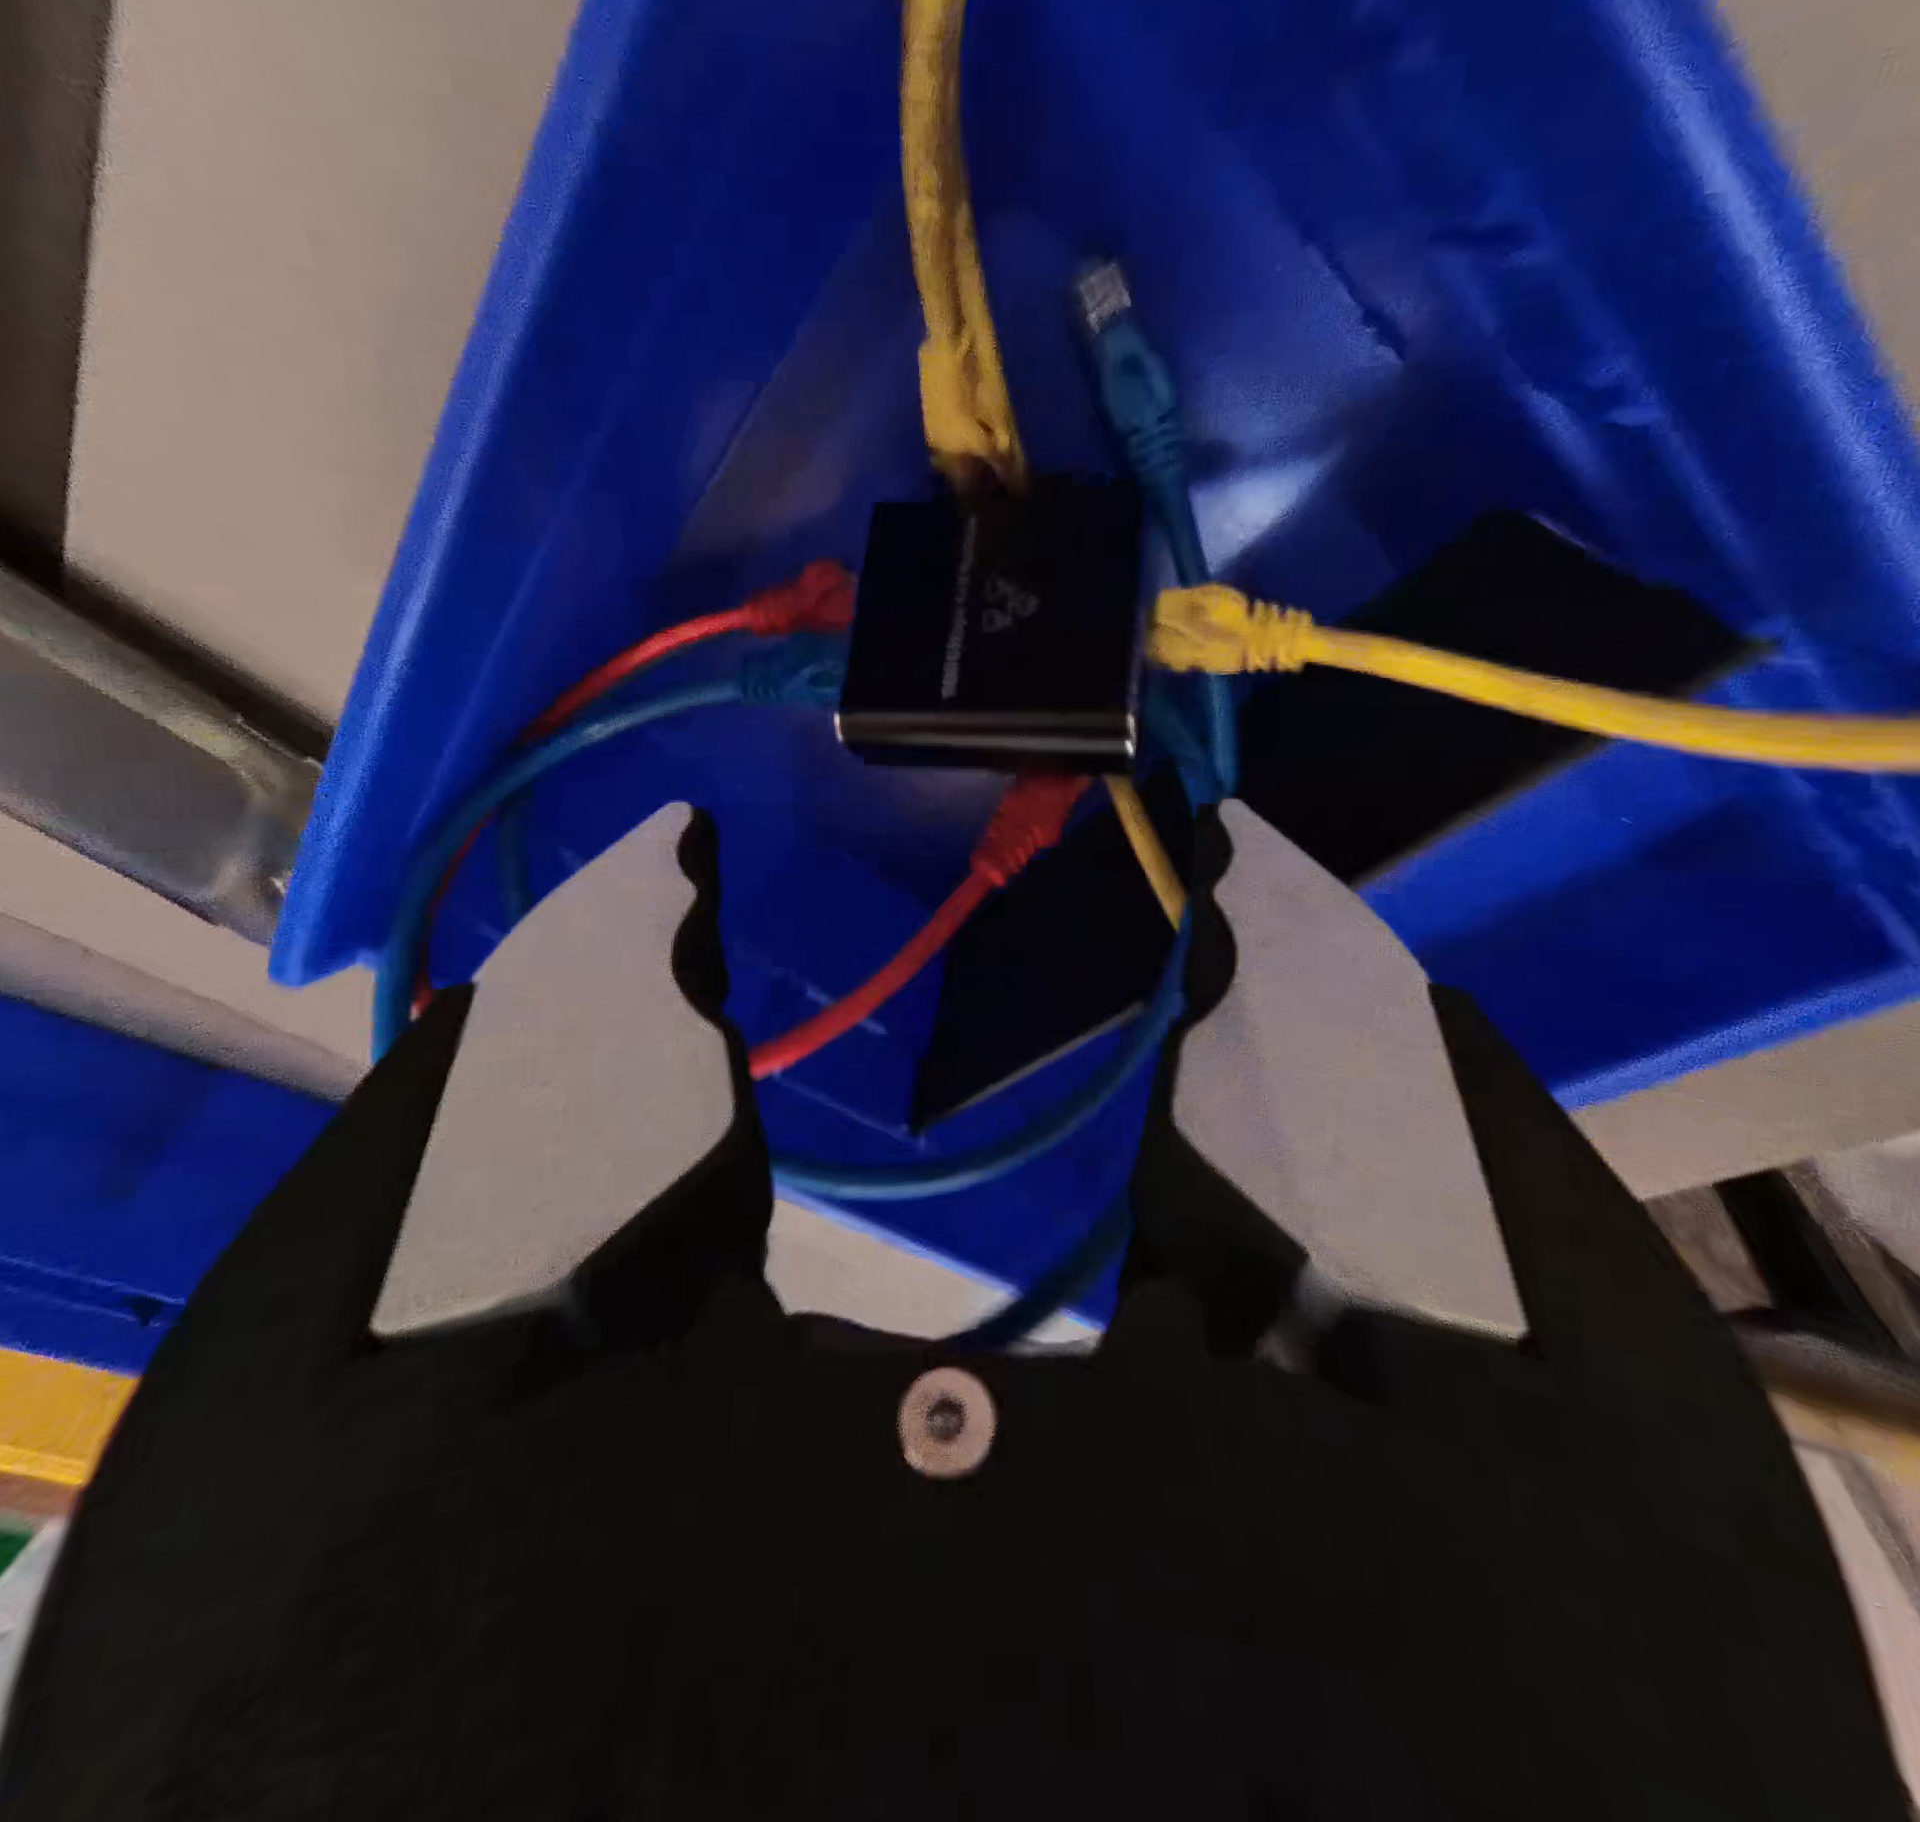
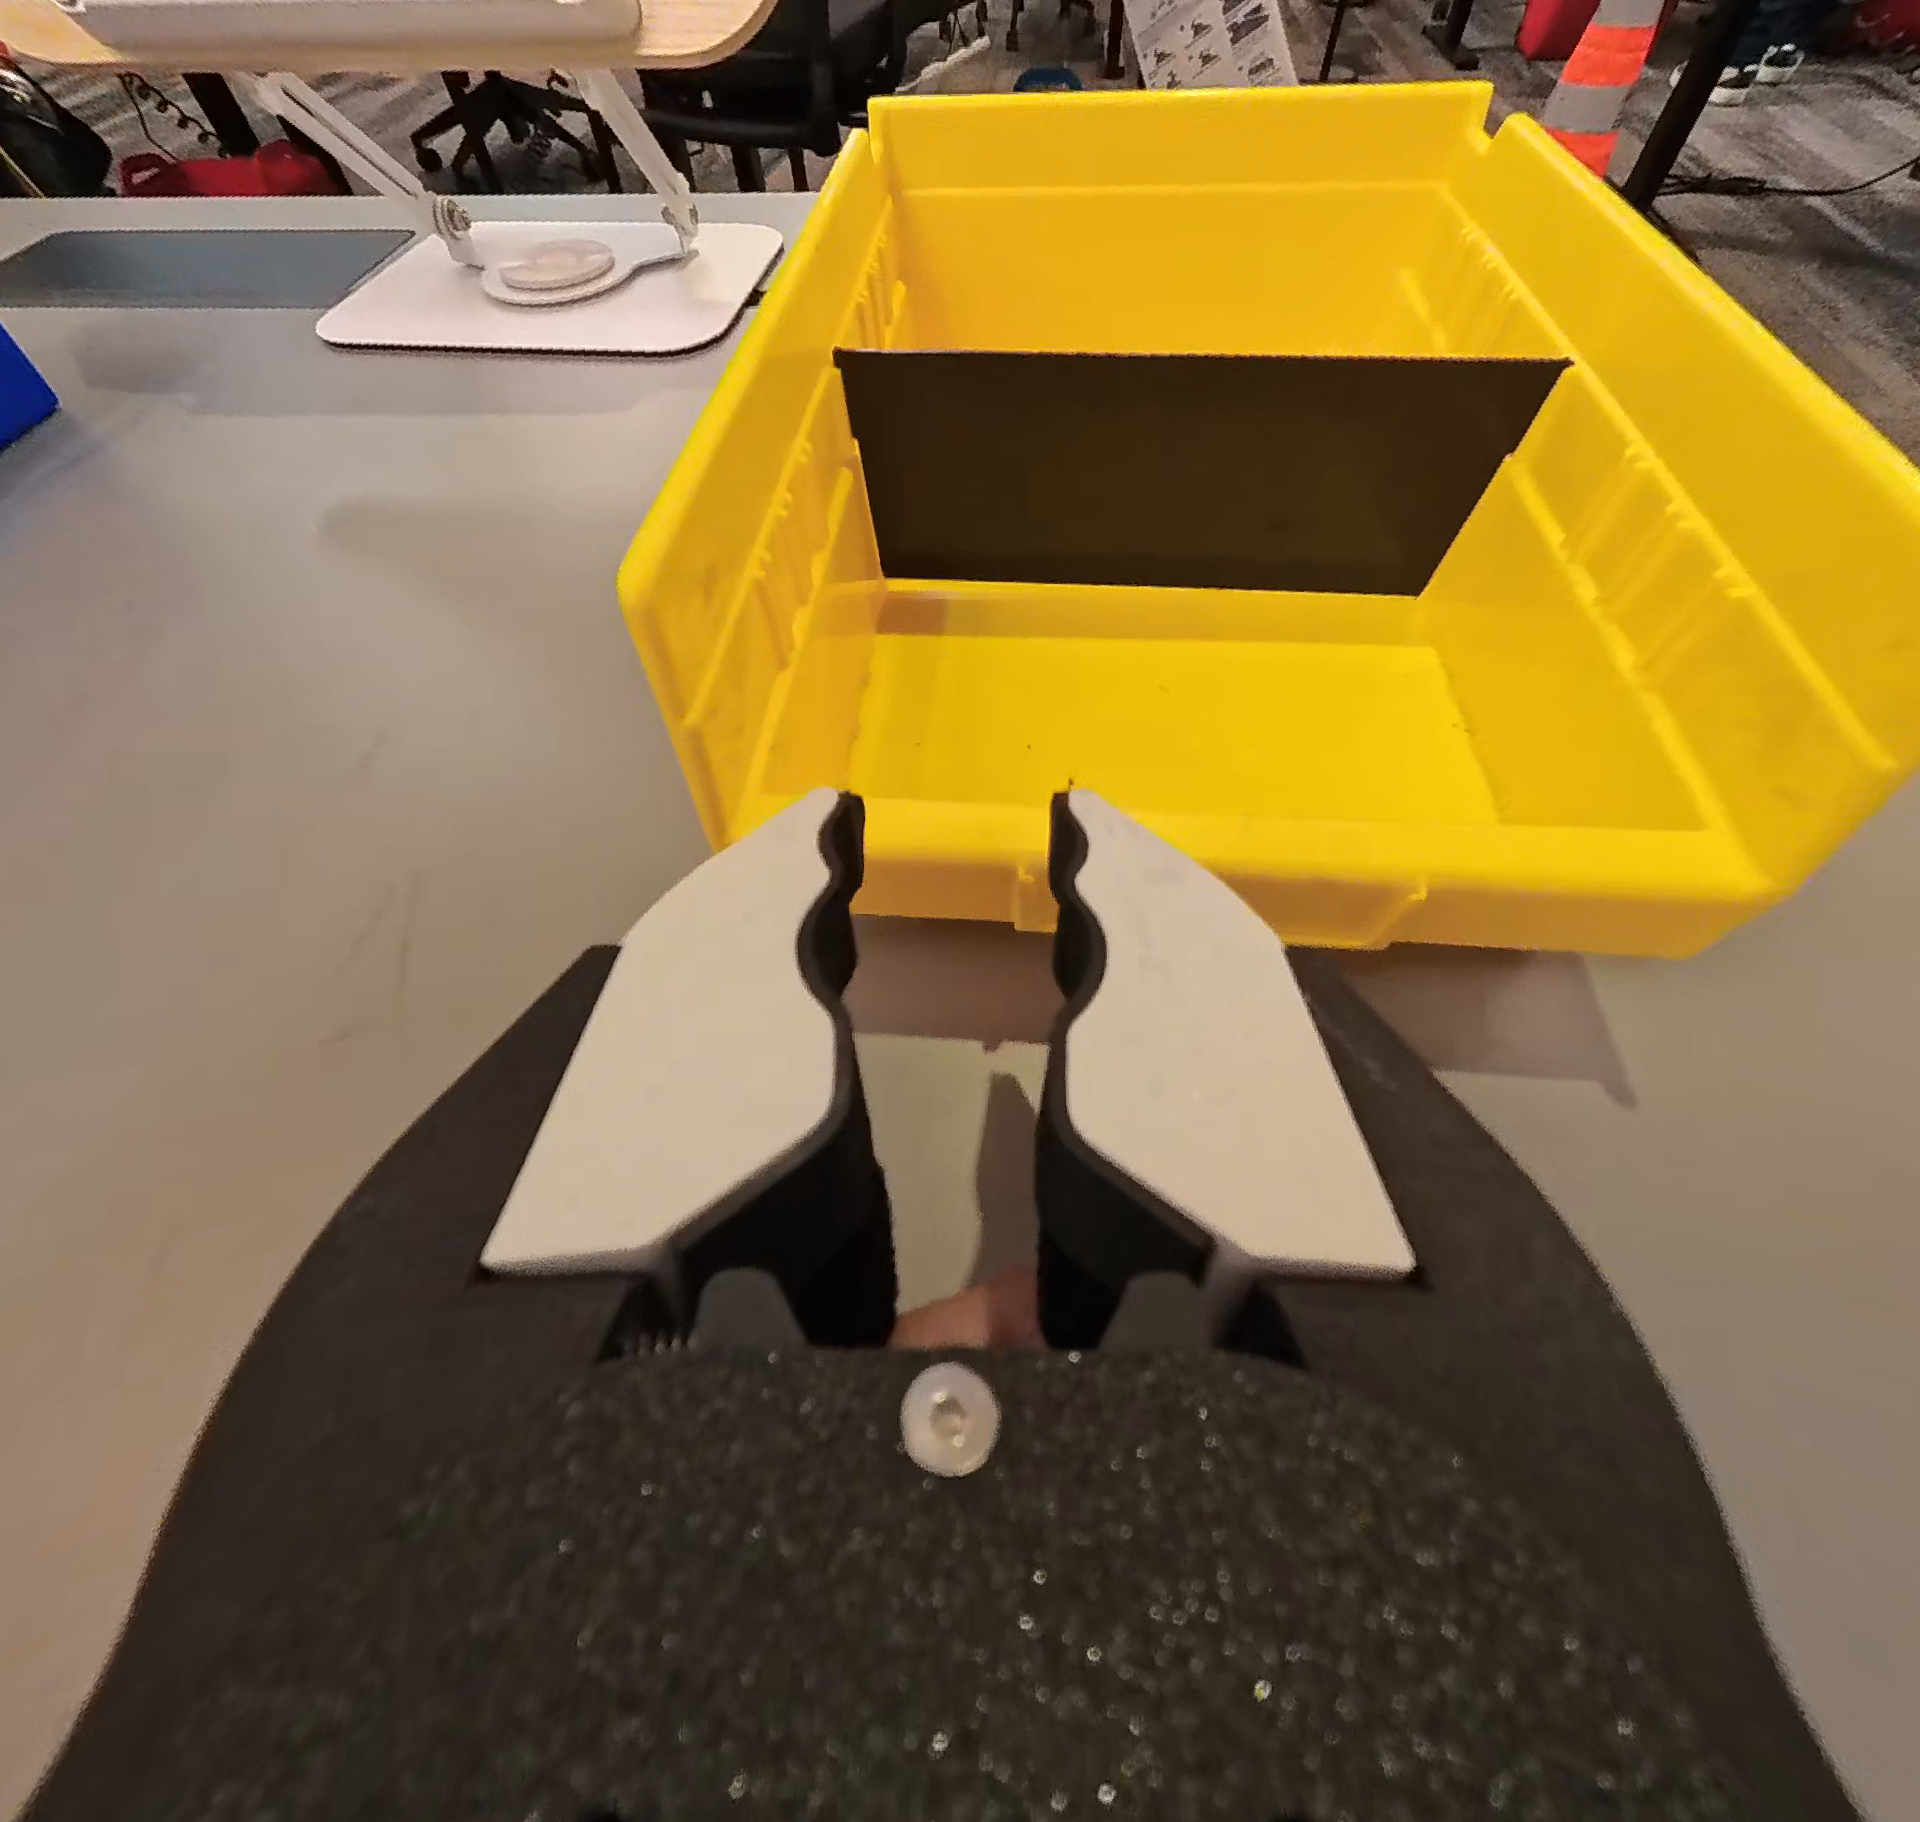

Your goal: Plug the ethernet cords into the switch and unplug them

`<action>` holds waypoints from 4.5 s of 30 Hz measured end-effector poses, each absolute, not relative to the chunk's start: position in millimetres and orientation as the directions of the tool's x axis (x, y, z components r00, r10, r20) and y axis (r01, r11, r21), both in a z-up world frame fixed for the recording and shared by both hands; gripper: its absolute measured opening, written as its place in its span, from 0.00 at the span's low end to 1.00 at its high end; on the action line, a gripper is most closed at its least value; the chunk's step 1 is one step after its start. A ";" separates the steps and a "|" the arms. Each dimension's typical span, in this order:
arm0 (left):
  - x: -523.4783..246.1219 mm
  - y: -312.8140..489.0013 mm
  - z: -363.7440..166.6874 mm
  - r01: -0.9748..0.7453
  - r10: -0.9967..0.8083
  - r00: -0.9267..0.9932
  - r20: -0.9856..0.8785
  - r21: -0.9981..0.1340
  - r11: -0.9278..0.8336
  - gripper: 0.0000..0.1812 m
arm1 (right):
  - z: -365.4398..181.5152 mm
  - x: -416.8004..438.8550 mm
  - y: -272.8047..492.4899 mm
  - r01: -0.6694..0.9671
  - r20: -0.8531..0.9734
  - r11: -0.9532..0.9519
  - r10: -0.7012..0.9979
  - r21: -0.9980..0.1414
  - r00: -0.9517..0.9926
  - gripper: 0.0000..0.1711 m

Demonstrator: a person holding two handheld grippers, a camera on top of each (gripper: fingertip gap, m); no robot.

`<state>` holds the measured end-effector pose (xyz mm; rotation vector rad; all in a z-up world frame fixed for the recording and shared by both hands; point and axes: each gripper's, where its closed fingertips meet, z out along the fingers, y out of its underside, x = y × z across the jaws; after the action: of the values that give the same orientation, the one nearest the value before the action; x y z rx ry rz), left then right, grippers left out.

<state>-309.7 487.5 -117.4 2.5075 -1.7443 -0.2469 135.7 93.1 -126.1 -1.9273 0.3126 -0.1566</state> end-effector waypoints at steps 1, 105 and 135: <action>-309.1 488.9 -125.4 -0.918 -0.934 0.347 -0.082 0.172 -0.357 0.46 | -126.9 135.5 92.6 -0.145 -0.042 -0.345 -0.288 -0.927 0.957 0.20; -97.8 227.1 -81.9 -0.515 -0.395 -0.265 -0.880 -0.217 0.829 0.12 | -95.1 -77.3 247.0 0.857 0.854 0.187 0.323 -0.480 0.408 0.15; -91.1 219.0 -104.8 -0.508 -0.371 -0.358 -0.857 -0.154 0.847 0.06 | -117.2 -86.8 241.8 0.841 0.833 0.222 0.399 -0.494 0.384 0.15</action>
<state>-91.1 219.0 -104.8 1.2935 -3.9685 -0.3333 -86.8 241.8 -117.2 -1.3873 -1.2184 -0.4426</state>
